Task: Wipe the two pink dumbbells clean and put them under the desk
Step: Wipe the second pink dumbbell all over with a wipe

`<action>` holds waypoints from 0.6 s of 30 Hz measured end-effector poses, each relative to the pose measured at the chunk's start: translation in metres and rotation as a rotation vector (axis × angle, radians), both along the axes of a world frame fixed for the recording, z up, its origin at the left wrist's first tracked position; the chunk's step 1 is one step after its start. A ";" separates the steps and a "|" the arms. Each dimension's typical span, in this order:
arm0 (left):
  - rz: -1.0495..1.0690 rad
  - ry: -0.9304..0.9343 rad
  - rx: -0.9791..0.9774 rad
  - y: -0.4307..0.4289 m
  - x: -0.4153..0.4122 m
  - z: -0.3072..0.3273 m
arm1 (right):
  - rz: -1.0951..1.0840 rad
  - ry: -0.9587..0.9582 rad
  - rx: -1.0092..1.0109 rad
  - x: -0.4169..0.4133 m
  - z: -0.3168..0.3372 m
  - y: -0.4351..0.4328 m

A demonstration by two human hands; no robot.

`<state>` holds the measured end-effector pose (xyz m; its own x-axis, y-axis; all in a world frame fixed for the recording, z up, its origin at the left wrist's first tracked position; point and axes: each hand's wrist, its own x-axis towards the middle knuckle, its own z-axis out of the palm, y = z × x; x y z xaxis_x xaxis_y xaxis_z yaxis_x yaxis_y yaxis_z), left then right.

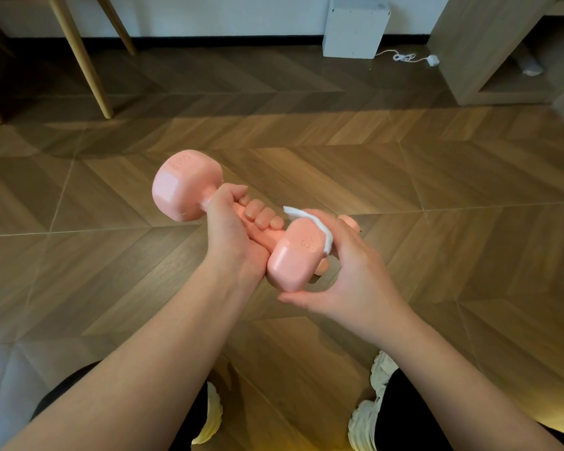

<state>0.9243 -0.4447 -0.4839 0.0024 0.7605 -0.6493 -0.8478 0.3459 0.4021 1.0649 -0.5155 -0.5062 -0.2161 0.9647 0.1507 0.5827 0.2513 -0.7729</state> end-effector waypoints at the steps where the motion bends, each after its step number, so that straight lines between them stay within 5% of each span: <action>1: -0.005 0.015 0.004 0.000 0.000 0.000 | 0.002 0.004 -0.008 0.001 -0.001 0.000; 7: -0.013 -0.037 -0.004 0.000 0.000 0.000 | 0.048 -0.056 0.245 0.000 0.001 -0.003; 13: 0.000 -0.020 0.011 0.001 0.000 0.000 | -0.008 0.034 -0.035 0.000 0.001 -0.001; 18: 0.001 -0.076 0.007 0.001 0.000 0.002 | 0.027 -0.044 0.235 -0.001 0.002 -0.003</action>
